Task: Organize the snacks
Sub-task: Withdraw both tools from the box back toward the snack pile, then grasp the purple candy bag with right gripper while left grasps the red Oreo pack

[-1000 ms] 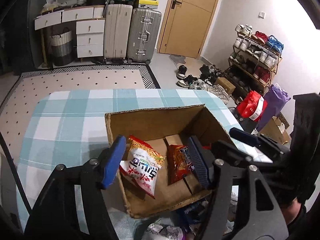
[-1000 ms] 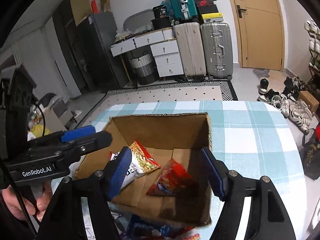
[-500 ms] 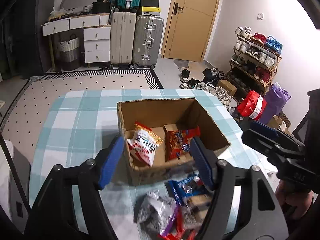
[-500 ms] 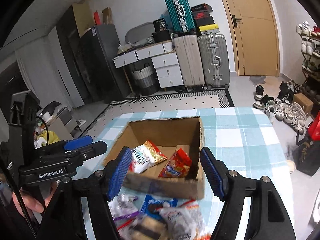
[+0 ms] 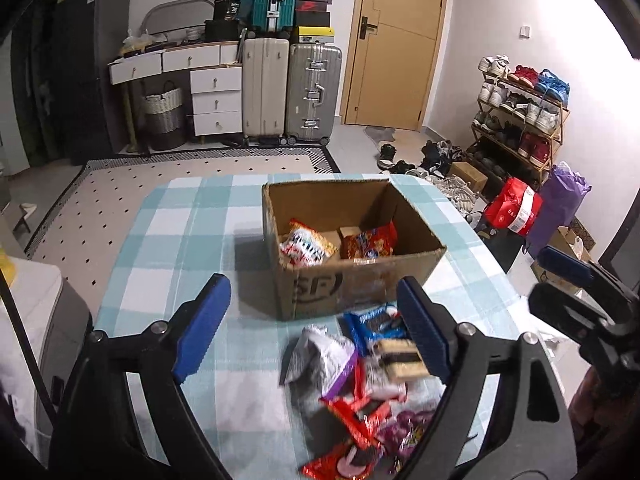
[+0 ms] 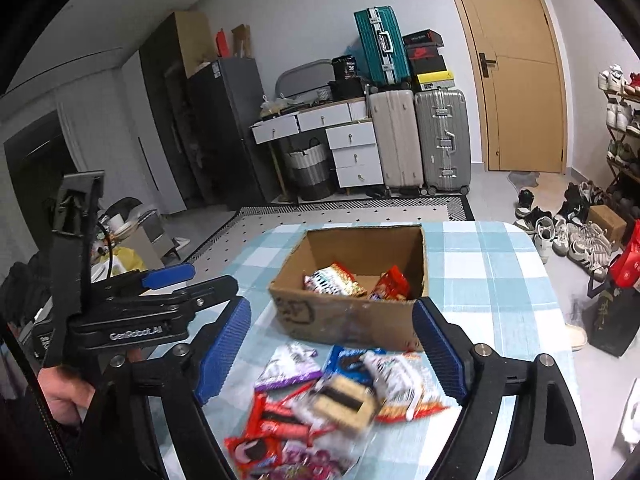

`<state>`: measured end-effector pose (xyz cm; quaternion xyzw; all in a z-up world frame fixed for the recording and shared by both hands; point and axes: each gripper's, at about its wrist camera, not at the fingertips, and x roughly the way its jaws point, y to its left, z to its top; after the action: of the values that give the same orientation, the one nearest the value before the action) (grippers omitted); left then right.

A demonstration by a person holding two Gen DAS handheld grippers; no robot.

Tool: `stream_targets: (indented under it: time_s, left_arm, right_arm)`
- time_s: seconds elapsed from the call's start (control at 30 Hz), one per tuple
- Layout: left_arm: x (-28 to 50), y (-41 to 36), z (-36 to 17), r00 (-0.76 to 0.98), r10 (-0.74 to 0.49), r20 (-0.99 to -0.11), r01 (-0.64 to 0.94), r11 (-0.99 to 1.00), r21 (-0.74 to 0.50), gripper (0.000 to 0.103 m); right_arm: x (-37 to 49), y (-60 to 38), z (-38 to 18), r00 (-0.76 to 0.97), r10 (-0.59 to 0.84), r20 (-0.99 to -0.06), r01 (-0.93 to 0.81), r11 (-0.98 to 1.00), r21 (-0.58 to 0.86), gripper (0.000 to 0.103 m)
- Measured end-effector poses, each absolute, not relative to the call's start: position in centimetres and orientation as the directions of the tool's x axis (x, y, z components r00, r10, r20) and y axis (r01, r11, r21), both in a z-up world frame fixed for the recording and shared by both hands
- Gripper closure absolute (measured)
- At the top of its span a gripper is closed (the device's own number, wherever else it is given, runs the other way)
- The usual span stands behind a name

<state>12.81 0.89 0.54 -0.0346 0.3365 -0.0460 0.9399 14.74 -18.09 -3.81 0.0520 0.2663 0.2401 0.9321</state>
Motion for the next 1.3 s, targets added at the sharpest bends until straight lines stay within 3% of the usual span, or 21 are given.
stream_targets:
  time_s: [0.17,0.27,0.7,1.3]
  left_arm:
    - [9.4,1.0,0.5,0.775,-0.087,-0.626,0.039,0.995,-0.09,0.011]
    - [7.6,1.4,0.4,0.786,-0.074,-0.614,0.023,0.996,-0.091,0.002]
    - [2.7,1.6,-1.5,0.774,-0.071,-0.629,-0.002,0.993,-0.114,0.001]
    - [1.7,2.1,-5.9,0.758,-0.061,-0.649,-0.022,0.993,-0.119,0.001]
  right_arm:
    - [11.6,-18.1,-3.8,0.747,0.472,-0.468,-0.419,0.881,0.22,0.015]
    - [9.7,-18.3,-4.1,0.747,0.471,-0.468,-0.42,0.881,0.217,0.014]
    - [4.3,-18.1,-6.5,0.732,0.474,-0.49,-0.427,0.879,0.212,0.01]
    - [4.7,-17.4,-12.3,0.654,0.482,-0.582,-0.397,0.875,0.278,0.01]
